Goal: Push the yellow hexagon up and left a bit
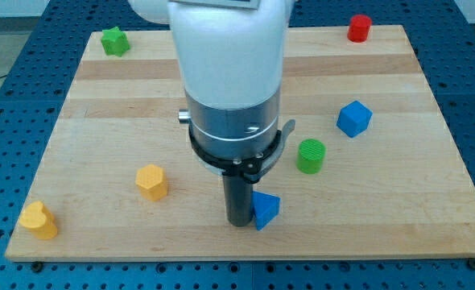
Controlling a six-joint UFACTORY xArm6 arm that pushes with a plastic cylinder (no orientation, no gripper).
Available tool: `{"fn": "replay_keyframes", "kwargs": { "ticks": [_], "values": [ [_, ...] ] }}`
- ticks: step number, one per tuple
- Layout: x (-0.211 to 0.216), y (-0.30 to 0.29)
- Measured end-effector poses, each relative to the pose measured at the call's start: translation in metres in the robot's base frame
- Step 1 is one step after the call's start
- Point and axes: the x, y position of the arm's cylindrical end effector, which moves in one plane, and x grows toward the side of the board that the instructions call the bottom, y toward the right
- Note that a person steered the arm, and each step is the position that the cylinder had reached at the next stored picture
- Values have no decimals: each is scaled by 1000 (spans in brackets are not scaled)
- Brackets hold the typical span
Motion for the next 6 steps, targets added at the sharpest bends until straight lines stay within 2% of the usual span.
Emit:
{"fn": "replay_keyframes", "kwargs": {
  "ticks": [2,5,6],
  "values": [
    [0,4],
    [-5,-112],
    [-40,-137]
  ]
}}
